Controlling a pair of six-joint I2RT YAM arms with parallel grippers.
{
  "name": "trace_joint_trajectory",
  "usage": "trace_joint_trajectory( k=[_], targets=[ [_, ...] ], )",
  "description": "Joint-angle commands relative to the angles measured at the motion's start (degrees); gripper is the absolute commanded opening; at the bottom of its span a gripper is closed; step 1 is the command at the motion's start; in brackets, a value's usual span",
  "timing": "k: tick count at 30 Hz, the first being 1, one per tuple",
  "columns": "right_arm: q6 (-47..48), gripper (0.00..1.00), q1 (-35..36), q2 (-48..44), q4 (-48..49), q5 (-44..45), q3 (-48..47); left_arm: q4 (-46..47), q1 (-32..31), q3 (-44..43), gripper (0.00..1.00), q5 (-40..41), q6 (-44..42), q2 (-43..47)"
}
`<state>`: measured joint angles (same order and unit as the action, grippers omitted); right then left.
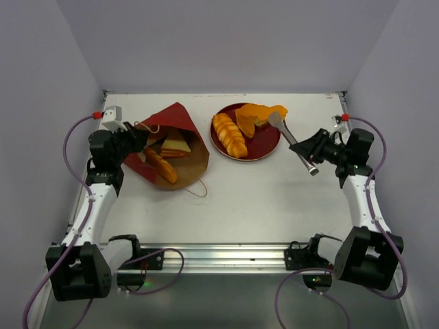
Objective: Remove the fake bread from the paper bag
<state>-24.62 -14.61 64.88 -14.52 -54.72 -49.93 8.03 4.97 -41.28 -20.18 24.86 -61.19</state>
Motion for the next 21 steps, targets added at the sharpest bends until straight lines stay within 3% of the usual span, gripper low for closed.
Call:
trace_joint_trajectory(
  k=[1, 6, 13, 21],
  targets=[
    [-22.98, 0.0, -0.33, 1.38, 32.21, 5.5, 7.28, 0.85, 0.65, 1.55, 0.09, 0.32, -2.45, 2.91],
    [-38.72, 0.0, -0.59, 9.01, 43.5, 7.08, 11.33, 1.11, 0.65, 2.69, 0.09, 0.06, -2.89, 4.15],
    [-62.09, 0.0, -0.07, 22.1, 71.06, 8.92, 14.6, 1.55, 0.65, 3.04, 0.09, -0.64, -2.98, 3.71],
    [-62.04, 0.0, 4.06, 26.09, 72.62, 9.8, 13.45, 1.2, 0.65, 3.13, 0.09, -0.21, -3.24, 3.88]
  ],
)
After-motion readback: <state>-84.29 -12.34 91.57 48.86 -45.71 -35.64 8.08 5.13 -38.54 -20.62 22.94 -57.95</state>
